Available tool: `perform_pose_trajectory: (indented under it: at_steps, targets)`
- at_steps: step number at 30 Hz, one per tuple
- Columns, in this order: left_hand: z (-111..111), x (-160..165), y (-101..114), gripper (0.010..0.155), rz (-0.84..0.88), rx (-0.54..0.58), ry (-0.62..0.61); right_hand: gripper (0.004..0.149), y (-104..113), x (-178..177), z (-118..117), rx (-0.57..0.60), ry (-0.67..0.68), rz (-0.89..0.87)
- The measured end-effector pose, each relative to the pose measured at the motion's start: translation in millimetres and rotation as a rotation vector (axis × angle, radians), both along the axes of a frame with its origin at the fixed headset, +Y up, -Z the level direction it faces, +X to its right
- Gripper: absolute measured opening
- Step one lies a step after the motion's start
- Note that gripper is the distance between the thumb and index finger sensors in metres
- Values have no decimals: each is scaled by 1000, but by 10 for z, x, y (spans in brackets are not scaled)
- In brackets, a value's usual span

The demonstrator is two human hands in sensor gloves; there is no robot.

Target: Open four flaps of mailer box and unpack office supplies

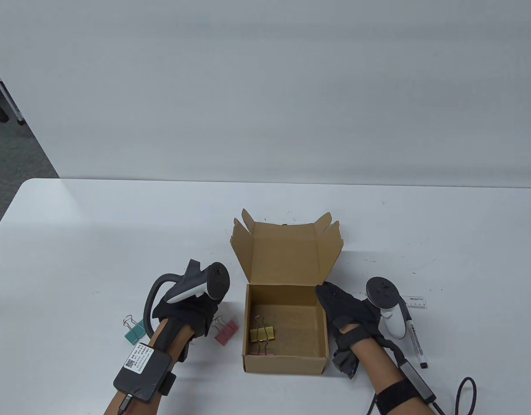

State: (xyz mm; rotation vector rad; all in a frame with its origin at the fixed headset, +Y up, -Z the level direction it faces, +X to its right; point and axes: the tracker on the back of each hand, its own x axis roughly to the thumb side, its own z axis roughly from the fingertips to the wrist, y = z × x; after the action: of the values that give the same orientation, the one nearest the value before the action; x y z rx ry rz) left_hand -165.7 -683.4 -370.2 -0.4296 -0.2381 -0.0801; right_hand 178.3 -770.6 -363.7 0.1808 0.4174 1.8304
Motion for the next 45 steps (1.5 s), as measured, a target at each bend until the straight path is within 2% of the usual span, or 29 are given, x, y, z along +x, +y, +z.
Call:
perform_pose_trajectory:
  at_steps: [6, 9, 14, 20, 24, 28, 30, 34, 36, 45]
  targets:
    - [179, 333, 441, 45, 19, 49, -79, 70, -1, -5, -1, 1, -2, 4]
    - [235, 554, 551, 47, 3, 54, -123, 70, -2, -2, 0, 1, -2, 4]
    - [205, 860, 582, 49, -10, 9, -160, 69, -2, -2, 0, 1, -2, 4]
    - [107, 1189, 442, 50, -76, -95, -152, 69, -1, 1, 6, -12, 6, 11]
    - [89, 1392, 371, 51, -200, -77, -130, 69, 2, -1, 3, -17, 8, 13]
    - [114, 1544, 324, 51, -157, -117, -157, 69, 5, 0, -2, -20, 10, 13]
    - [126, 1622, 251, 51, -221, -121, -156, 69, 5, 0, -2, -20, 10, 13]
    - [111, 1686, 64, 51, -313, -156, -147, 69, 6, 1, 0, -29, 14, 15]
    - [112, 1725, 10, 51, -367, -133, -161, 69, 8, 2, -4, -32, 15, 16]
    - [51, 1791, -180, 50, -429, -188, -169, 69, 8, 6, -8, -34, 17, 15]
